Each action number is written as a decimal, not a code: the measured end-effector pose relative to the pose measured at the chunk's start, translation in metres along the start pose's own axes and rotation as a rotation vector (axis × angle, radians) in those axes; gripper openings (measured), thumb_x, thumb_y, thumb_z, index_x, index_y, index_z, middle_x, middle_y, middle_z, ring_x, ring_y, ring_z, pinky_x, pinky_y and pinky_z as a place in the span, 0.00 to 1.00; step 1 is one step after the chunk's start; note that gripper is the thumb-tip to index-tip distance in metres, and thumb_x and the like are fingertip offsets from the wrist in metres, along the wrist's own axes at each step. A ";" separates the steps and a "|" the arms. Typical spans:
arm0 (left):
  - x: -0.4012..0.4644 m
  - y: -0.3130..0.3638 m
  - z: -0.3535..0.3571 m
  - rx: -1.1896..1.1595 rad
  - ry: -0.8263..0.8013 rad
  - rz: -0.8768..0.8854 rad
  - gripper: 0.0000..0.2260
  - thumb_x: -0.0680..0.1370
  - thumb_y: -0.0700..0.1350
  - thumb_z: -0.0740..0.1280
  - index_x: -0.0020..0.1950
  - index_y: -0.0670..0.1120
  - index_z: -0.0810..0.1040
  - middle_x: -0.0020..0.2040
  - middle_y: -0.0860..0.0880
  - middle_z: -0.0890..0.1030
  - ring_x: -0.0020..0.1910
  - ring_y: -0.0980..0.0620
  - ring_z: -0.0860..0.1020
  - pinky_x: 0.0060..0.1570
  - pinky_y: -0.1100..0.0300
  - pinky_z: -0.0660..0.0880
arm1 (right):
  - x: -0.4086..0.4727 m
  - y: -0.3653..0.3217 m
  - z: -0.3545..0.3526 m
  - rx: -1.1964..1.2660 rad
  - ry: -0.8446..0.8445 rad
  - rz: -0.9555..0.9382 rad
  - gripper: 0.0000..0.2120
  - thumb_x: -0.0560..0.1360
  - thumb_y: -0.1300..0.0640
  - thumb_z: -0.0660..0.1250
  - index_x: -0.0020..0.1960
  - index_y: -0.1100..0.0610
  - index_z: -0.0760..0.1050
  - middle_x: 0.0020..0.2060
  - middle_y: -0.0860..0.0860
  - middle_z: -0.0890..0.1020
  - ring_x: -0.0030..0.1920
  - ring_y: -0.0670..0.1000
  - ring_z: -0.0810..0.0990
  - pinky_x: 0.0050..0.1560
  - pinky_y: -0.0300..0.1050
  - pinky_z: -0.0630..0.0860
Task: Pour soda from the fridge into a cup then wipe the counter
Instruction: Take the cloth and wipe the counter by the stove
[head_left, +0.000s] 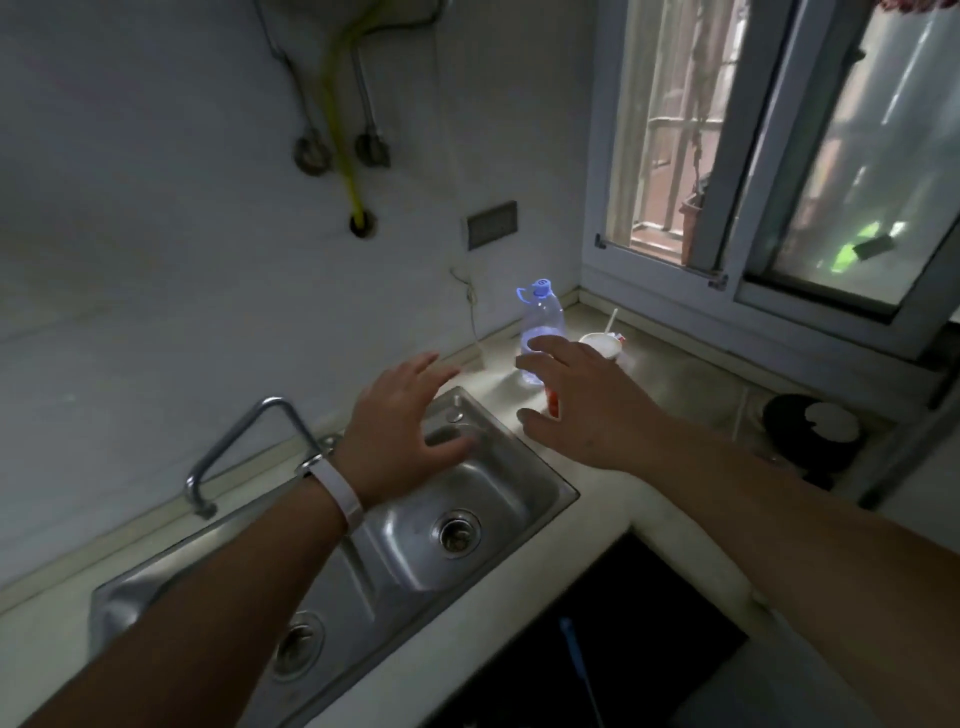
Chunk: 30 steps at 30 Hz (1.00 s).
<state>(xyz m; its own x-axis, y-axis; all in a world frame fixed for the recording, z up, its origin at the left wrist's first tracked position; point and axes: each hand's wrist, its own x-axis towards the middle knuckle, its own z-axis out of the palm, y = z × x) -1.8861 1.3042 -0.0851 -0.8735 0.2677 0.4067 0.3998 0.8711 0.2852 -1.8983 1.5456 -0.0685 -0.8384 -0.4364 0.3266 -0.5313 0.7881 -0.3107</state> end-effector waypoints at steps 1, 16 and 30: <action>-0.012 -0.005 -0.012 0.035 0.002 -0.022 0.33 0.67 0.67 0.67 0.70 0.56 0.69 0.71 0.46 0.71 0.69 0.44 0.70 0.66 0.41 0.68 | 0.001 -0.014 -0.001 0.004 -0.001 -0.028 0.30 0.70 0.38 0.57 0.67 0.52 0.73 0.67 0.51 0.73 0.63 0.57 0.74 0.58 0.54 0.73; -0.181 -0.081 -0.135 0.350 0.087 -0.304 0.35 0.66 0.68 0.62 0.69 0.54 0.72 0.71 0.47 0.72 0.69 0.44 0.71 0.68 0.43 0.65 | 0.028 -0.205 0.042 0.058 -0.161 -0.390 0.28 0.74 0.44 0.63 0.72 0.48 0.64 0.73 0.48 0.64 0.71 0.53 0.63 0.70 0.53 0.63; -0.471 -0.175 -0.285 0.442 0.138 -0.658 0.34 0.67 0.68 0.63 0.69 0.53 0.73 0.71 0.49 0.72 0.69 0.45 0.71 0.67 0.45 0.65 | -0.013 -0.503 0.152 0.130 -0.324 -0.676 0.29 0.76 0.42 0.62 0.75 0.46 0.61 0.76 0.46 0.59 0.73 0.50 0.59 0.71 0.52 0.60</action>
<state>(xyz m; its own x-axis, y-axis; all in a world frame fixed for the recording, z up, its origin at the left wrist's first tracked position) -1.4654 0.9083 -0.0798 -0.8379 -0.3854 0.3865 -0.3572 0.9226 0.1456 -1.6387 1.0884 -0.0522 -0.3088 -0.9274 0.2111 -0.9351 0.2553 -0.2459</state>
